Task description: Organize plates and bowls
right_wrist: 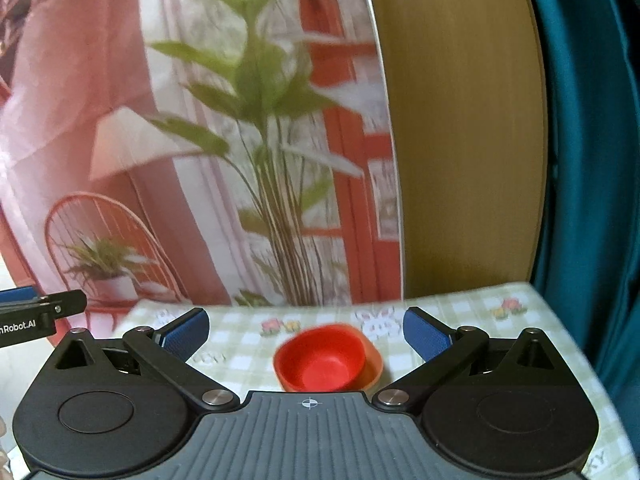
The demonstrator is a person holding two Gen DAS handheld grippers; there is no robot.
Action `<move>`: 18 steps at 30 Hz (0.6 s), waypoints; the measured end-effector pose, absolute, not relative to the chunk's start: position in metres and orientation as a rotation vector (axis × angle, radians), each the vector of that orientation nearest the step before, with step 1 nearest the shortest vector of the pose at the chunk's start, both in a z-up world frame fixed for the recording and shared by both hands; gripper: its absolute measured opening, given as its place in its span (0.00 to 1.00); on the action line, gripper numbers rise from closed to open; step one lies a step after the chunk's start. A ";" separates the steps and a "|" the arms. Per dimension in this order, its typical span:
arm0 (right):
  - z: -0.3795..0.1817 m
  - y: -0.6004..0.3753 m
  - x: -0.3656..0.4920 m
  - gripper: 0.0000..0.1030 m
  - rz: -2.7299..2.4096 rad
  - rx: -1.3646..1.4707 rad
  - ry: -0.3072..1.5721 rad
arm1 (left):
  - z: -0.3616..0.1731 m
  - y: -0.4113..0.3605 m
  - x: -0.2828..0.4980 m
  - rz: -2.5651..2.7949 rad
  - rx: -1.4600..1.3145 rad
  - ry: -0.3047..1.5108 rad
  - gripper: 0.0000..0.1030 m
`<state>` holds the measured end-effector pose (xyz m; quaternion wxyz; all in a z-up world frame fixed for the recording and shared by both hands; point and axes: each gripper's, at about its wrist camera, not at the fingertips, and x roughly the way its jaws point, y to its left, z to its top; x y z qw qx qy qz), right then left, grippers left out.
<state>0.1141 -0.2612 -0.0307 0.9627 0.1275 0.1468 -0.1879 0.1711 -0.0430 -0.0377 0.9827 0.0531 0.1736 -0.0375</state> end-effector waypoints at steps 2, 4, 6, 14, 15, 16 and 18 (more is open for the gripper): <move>-0.019 -0.255 0.106 1.00 -0.379 0.249 0.271 | -0.026 -0.040 0.159 -0.077 0.100 0.322 0.77; -0.009 -0.249 0.098 1.00 -0.378 0.242 0.252 | -0.016 -0.038 0.150 -0.067 0.104 0.309 0.77; 0.000 -0.243 0.091 1.00 -0.376 0.233 0.235 | -0.008 -0.037 0.142 -0.057 0.111 0.295 0.77; 0.025 -0.224 0.063 1.00 -0.374 0.206 0.179 | 0.015 -0.034 0.104 -0.049 0.124 0.219 0.77; 0.027 -0.222 0.060 1.00 -0.375 0.202 0.174 | 0.017 -0.034 0.101 -0.048 0.120 0.214 0.77; 0.028 -0.220 0.058 1.00 -0.375 0.200 0.170 | 0.018 -0.033 0.097 -0.048 0.113 0.208 0.77; 0.031 -0.217 0.053 1.00 -0.375 0.194 0.164 | 0.021 -0.030 0.090 -0.049 0.094 0.199 0.77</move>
